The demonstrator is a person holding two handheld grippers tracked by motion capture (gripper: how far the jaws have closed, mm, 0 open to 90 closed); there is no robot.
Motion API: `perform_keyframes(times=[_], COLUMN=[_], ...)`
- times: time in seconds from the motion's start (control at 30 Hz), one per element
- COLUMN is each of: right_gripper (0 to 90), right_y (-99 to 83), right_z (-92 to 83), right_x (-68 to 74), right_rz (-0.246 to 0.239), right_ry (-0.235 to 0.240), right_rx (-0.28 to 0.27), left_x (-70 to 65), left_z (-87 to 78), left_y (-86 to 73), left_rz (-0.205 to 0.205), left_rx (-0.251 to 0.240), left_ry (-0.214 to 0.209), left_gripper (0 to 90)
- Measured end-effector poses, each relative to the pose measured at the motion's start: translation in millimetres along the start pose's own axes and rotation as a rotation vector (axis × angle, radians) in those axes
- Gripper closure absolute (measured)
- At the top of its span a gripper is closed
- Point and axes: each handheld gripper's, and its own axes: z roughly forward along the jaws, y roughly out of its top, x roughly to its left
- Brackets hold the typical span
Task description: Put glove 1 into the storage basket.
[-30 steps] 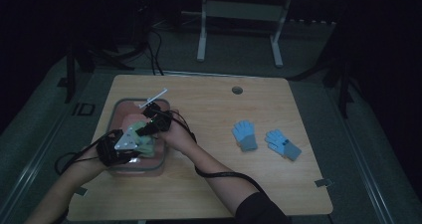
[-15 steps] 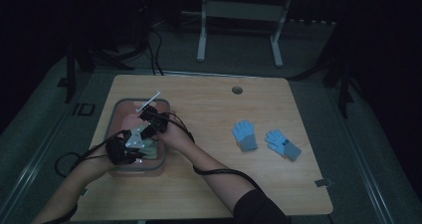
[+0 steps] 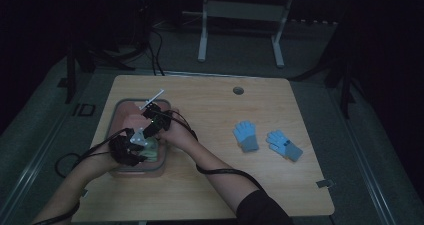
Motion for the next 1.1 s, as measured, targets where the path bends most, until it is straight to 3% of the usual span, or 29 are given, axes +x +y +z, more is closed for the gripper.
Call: perform_keyframes(times=[0.2, 0.33, 0.6, 0.83, 1.1], right_gripper=[34.1, 29.1, 22.0, 20.9, 21.0], right_y=[-2.5, -5.8, -20.9, -35.7, -54.4], right_z=[-13.1, -19.9, -42.0, -61.5, -83.0], right_x=[0.7, 3.9, 8.8, 6.2, -1.1], right_rz=[0.000, -0.009, -0.045, -0.059, -0.071], right_ry=[0.016, 0.037, 0.099, 0.109, 0.087], right_rx=[-0.037, -0.054, -0.089, -0.121, -0.137], left_x=[2.3, 4.6, -2.1, -10.3, -19.2], left_z=[-3.8, -10.0, -29.3, -33.9, -34.5], left_y=[-1.6, -3.4, 3.3, 17.4, 34.9], left_rz=[-0.068, -0.119, -0.146, -0.128, -0.113], left_rx=[-0.031, -0.058, -0.127, -0.159, -0.191], left_ry=[0.043, 0.046, 0.044, 0.036, 0.002], left_gripper=[28.7, 16.7, 14.6, 14.6, 14.5])
